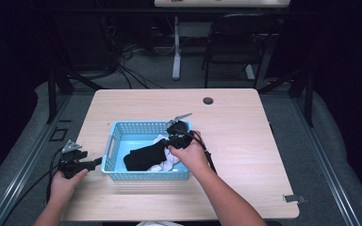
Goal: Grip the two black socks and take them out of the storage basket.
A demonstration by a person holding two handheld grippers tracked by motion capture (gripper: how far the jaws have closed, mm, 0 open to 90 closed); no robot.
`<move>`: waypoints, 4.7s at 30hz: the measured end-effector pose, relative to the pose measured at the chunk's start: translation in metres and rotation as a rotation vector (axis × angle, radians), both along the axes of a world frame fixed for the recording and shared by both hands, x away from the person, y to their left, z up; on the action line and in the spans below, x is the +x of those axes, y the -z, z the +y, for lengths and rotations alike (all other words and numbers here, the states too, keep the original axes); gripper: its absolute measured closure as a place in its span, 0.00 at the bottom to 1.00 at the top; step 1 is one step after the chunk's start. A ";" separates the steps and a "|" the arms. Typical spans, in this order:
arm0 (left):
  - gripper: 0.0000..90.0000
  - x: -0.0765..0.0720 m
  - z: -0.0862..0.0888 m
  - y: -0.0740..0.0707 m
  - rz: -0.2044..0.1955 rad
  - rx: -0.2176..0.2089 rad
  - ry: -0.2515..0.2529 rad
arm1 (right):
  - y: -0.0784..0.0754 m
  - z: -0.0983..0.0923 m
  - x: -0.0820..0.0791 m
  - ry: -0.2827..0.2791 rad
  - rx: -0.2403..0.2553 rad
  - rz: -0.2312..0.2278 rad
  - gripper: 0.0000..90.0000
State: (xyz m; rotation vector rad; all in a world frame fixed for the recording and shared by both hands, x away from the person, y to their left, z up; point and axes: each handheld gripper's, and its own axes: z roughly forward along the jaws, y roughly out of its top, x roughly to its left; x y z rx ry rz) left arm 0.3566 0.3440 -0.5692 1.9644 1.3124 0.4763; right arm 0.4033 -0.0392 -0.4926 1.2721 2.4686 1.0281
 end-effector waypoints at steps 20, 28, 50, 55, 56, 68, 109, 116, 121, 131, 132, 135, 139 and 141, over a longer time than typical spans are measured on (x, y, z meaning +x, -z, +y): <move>0.28 -0.001 0.001 0.000 -0.005 0.003 -0.003 | 0.031 0.031 0.016 0.013 -0.029 0.138 0.65; 0.27 -0.001 0.001 0.000 -0.004 0.003 -0.002 | 0.030 0.036 0.013 -0.008 -0.042 0.090 0.83; 0.28 -0.002 0.001 0.000 -0.003 0.004 -0.001 | -0.017 0.038 0.001 -0.072 0.047 -0.015 0.97; 0.28 -0.002 0.001 0.000 -0.003 0.003 -0.004 | -0.043 0.039 -0.004 -0.103 0.074 -0.047 0.97; 0.28 -0.002 0.001 0.000 -0.003 0.004 -0.004 | -0.048 0.038 -0.005 -0.108 0.074 -0.057 0.97; 0.28 -0.002 0.001 0.000 -0.004 0.004 -0.006 | -0.093 0.018 -0.013 -0.112 0.124 -0.106 0.97; 0.28 -0.003 0.001 0.001 0.006 0.017 -0.003 | -0.114 -0.132 -0.039 0.146 0.157 -0.174 0.97; 0.28 -0.003 0.001 0.001 0.006 0.018 -0.004 | -0.084 -0.142 -0.036 0.176 0.154 -0.131 0.97; 0.28 -0.003 0.001 0.002 0.006 0.021 -0.004 | -0.061 -0.149 -0.033 0.210 0.154 -0.101 0.97; 0.28 -0.003 0.000 0.002 0.008 0.023 -0.004 | -0.019 -0.182 -0.030 0.301 0.136 -0.070 0.97; 0.28 -0.003 0.001 0.002 0.009 0.023 -0.005 | -0.016 -0.187 -0.029 0.313 0.135 -0.065 0.97; 0.28 -0.003 0.000 0.003 0.013 0.025 -0.005 | -0.006 -0.200 -0.028 0.353 0.150 -0.043 0.97; 0.28 -0.003 0.000 0.003 0.012 0.026 -0.006 | 0.004 -0.213 -0.025 0.387 0.125 -0.020 0.97; 0.28 -0.003 0.001 0.003 0.012 0.026 -0.007 | 0.009 -0.217 -0.024 0.401 0.125 -0.013 0.96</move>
